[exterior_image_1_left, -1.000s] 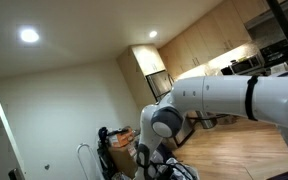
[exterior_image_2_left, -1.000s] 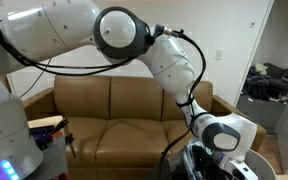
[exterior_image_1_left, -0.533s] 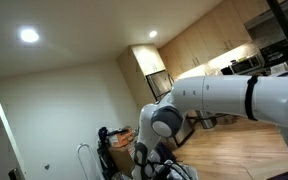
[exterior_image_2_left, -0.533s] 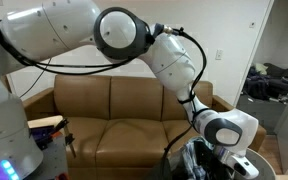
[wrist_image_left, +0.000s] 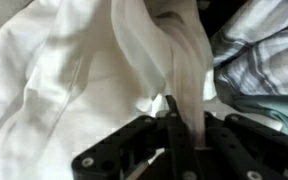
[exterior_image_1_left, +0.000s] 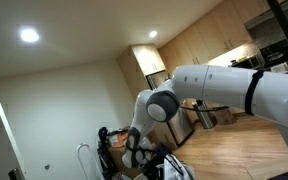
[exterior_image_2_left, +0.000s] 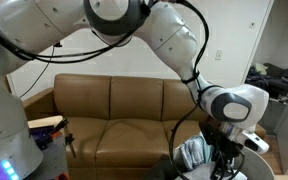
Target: Pick up one clothe and put it on the couch
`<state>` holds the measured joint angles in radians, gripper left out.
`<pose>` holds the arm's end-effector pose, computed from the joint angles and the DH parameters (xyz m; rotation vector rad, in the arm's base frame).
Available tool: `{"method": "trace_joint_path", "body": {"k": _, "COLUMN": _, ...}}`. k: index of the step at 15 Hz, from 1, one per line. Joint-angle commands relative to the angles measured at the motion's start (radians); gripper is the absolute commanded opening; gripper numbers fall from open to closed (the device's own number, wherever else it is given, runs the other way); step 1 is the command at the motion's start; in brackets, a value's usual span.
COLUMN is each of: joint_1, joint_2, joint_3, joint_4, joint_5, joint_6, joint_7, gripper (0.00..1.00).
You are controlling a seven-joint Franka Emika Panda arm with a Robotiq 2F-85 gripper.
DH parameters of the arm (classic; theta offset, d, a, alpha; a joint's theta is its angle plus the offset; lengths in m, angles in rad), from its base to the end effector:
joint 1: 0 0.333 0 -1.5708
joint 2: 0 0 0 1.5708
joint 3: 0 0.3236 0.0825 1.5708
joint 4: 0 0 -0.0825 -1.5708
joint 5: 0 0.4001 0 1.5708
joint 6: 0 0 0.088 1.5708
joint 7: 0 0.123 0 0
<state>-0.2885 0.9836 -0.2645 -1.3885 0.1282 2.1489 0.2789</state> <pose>0.6286 -0.3457 0.0906 2.7726 -1.2048 -0.3114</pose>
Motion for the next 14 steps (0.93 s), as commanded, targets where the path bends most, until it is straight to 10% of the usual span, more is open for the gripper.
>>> {"method": "trace_joint_path", "body": {"k": 1, "joint_1": 0.007, "joint_2": -0.225, "joint_3": 0.007, "joint_4": -0.194, "joint_5": -0.018, "joint_6": 0.088, "joint_7": -0.075, "gripper": 0.04}}
{"method": "trace_joint_path", "body": {"k": 14, "joint_1": 0.035, "joint_2": -0.512, "joint_3": 0.016, "joint_4": -0.37, "joint_5": -0.03, "joint_6": 0.33, "joint_7": -0.115, "gripper": 0.03}}
